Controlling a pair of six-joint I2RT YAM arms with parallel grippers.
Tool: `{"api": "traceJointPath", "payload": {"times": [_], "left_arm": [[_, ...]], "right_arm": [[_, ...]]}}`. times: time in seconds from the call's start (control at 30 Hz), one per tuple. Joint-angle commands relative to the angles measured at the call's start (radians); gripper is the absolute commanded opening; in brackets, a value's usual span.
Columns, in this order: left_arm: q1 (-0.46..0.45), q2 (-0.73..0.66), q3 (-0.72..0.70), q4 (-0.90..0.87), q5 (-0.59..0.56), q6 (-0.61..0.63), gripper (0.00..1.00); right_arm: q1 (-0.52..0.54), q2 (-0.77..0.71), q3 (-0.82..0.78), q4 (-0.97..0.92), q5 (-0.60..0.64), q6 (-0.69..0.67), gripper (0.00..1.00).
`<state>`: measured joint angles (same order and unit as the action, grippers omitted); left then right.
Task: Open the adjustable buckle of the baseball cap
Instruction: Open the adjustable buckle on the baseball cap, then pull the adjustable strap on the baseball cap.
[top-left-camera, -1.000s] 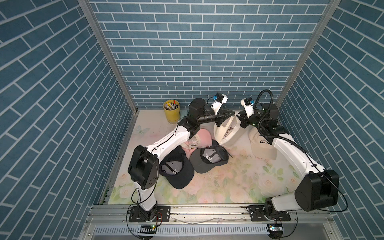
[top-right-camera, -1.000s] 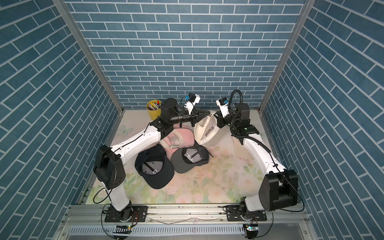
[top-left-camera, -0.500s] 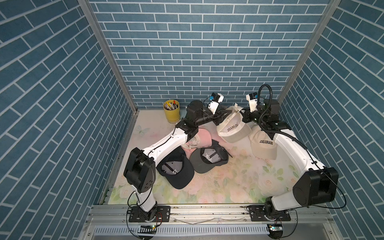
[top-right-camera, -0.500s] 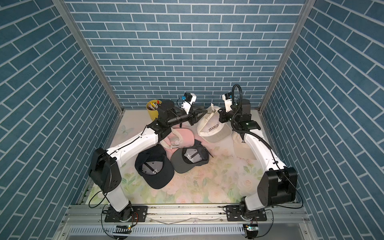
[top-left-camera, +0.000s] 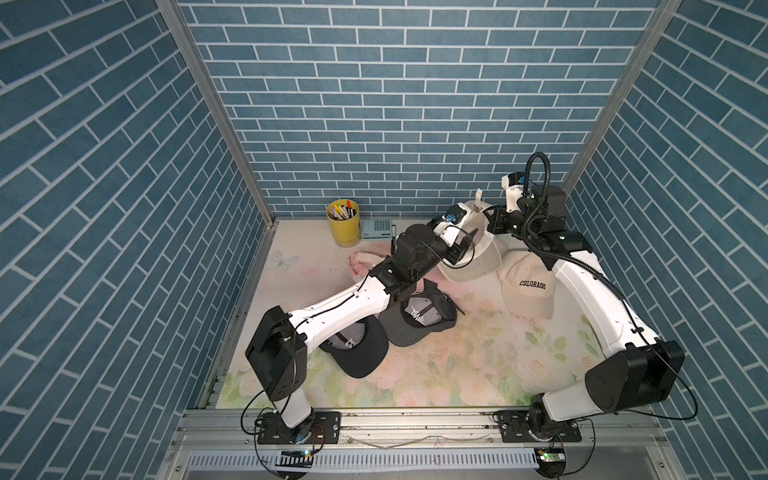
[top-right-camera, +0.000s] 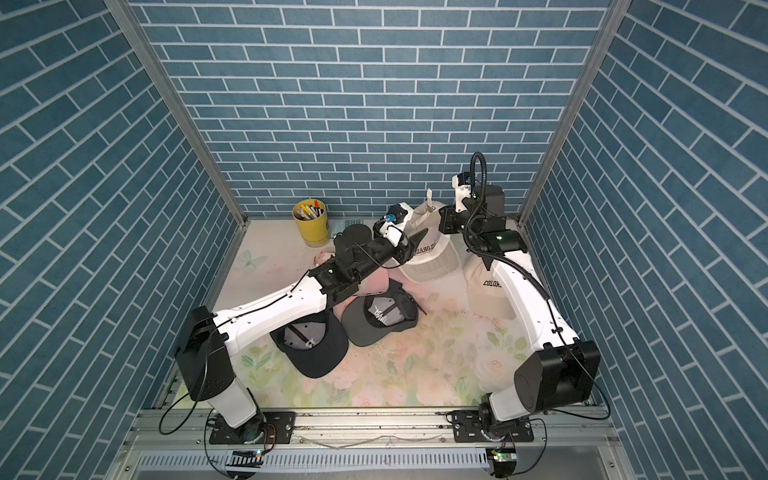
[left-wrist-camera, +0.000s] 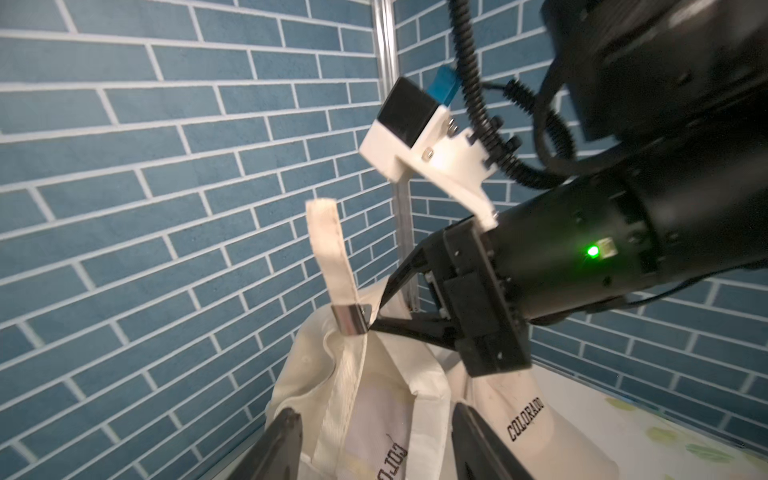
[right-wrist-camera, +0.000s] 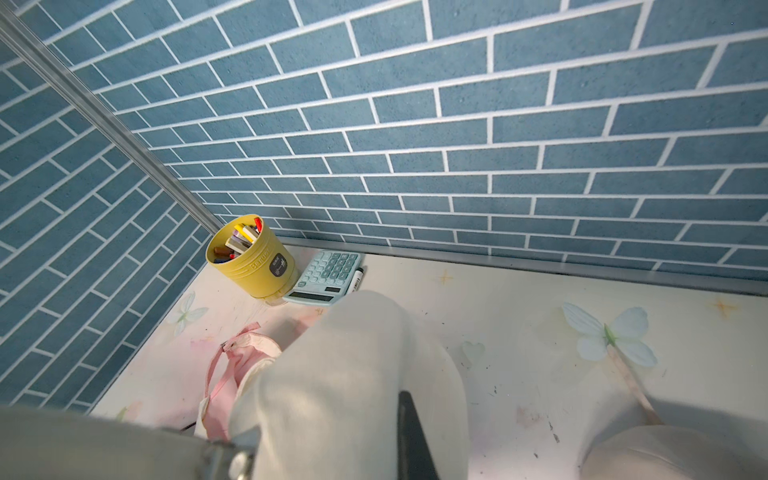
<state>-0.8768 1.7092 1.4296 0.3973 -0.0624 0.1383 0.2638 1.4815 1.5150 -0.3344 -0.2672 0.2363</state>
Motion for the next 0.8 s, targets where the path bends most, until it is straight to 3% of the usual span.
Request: {"api": "traceJointPath", "payload": {"times": [0.0,0.27,0.43,0.77], "left_arm": [[-0.016,0.046,0.021,0.069,-0.167,0.029,0.63],[-0.017,0.158,0.107,0.099,-0.23,0.049,0.6],[-0.019,0.179,0.146,0.109,-0.287,0.042,0.37],[-0.019,0.137,0.133,0.12,-0.228,0.045,0.0]], "right_arm": [[0.012,-0.021,0.045,-0.058,0.025,0.06,0.0],[0.016,-0.04,0.06,-0.085,-0.001,0.1,0.0],[0.022,-0.058,0.037,-0.094,0.002,0.085,0.0],[0.025,-0.096,-0.059,-0.032,-0.067,-0.034,0.02]]}}
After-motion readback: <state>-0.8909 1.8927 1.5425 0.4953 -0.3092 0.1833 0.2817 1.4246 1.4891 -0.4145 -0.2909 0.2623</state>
